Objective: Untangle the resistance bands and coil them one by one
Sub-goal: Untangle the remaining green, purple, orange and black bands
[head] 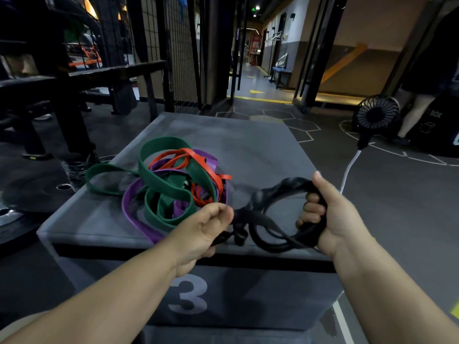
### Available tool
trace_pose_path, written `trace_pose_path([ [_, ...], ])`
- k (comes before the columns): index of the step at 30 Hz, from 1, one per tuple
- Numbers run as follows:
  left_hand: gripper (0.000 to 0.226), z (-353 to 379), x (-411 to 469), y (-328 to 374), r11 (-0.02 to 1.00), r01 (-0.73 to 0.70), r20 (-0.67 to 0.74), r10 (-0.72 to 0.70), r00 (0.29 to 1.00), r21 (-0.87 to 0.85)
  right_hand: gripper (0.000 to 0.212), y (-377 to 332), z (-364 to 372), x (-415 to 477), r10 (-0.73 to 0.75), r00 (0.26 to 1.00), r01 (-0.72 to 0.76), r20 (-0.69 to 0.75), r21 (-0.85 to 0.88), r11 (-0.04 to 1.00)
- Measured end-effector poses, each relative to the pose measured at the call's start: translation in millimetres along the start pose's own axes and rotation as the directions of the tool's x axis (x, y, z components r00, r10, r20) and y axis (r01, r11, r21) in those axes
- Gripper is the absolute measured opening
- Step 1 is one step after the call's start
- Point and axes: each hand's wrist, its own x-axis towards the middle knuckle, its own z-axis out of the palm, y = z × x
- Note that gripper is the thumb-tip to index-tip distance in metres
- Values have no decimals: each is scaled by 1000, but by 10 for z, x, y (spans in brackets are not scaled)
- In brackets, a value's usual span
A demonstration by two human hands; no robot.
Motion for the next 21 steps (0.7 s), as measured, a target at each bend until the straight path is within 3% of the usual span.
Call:
trace_pose_path([
  [2, 39, -34, -3, -14, 1000, -15, 47, 15, 999, 4, 35, -84, -49, 27, -38, 998, 40, -40, 59, 997],
  [6, 10, -83, 46, -74, 996, -21, -46, 25, 999, 89, 34, -132, -117, 50, -59, 996, 64, -61, 92, 994],
  [9, 7, -63, 74, -69, 990, -135, -143, 139, 980, 41, 33, -133, -125, 56, -70, 993, 83, -96, 142, 986],
  [12, 16, -44, 71, -22, 958, -279, -277, 288, 917, 74, 30, -137, -125, 74, -78, 989, 104, -126, 212, 972],
  [17, 25, -72, 40, 60, 928, -242, -220, 182, 958, -284, 30, -192, -175, 133, -54, 978, 120, -201, 331, 936],
  [19, 24, -114, 12, 79, 962, -197, -129, 174, 976, -190, 30, -209, -201, 138, -61, 974, 133, -219, 332, 934],
  [21, 19, -146, -2, 84, 983, -166, -35, 169, 985, 75, 30, -213, -214, 134, -61, 973, 132, -224, 317, 939],
])
